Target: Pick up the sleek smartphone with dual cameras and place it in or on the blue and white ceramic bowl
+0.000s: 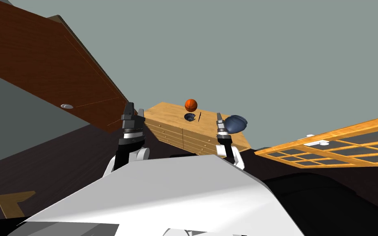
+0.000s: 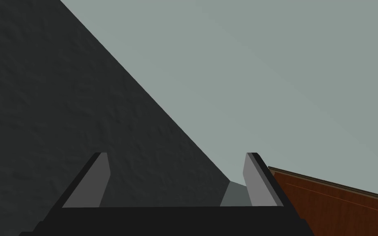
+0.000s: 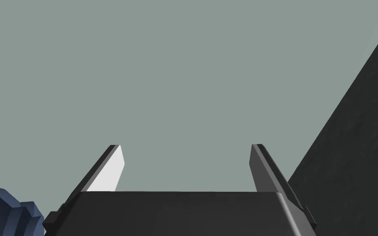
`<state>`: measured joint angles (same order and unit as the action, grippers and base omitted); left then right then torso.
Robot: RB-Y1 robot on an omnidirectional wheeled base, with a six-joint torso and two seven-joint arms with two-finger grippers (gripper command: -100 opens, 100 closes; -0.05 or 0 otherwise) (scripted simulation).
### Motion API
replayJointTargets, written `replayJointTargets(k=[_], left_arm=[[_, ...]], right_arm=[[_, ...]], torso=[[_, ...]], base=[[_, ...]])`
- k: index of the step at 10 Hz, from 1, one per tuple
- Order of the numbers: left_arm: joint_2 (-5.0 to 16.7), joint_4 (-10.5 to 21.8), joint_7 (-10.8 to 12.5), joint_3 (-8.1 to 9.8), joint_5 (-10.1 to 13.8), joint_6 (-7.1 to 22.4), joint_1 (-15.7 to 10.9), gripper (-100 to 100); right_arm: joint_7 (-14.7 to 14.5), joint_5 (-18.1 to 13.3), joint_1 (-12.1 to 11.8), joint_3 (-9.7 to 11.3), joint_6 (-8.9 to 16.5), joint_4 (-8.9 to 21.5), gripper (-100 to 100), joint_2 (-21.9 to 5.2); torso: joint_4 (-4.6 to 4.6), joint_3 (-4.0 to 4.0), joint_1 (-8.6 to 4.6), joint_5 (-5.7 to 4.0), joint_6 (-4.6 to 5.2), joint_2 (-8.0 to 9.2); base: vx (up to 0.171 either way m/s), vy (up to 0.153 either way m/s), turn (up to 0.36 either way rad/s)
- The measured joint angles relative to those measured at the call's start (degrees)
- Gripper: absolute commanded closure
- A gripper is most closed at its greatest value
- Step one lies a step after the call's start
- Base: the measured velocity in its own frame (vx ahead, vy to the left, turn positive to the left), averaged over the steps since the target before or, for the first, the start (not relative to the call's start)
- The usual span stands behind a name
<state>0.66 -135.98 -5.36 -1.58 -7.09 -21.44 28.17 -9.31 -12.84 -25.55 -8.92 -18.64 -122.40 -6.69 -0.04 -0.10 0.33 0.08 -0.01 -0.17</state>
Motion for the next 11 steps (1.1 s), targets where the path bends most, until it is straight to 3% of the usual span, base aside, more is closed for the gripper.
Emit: replayJointTargets(k=[6, 11], left_arm=[[0.0, 0.0, 0.0, 0.0, 0.0, 0.0, 0.0, 0], [0.0, 0.0, 0.0, 0.0, 0.0, 0.0, 0.0, 0]], right_arm=[[-6.42, -5.45, 2.79, -3.84, 3.15, 7.18, -100, -1.38], [-11.91, -10.3, 6.52, -7.63, 7.12, 13.86, -100, -3.34]], torso=[[-0.01, -0.02, 0.1, 0.02, 0.01, -0.03], [-0.01, -0.03, 0.07, 0.03, 0.01, -0.04]], base=[[0.05, 0.112, 0.035], [0.058, 0.112, 0.036]])
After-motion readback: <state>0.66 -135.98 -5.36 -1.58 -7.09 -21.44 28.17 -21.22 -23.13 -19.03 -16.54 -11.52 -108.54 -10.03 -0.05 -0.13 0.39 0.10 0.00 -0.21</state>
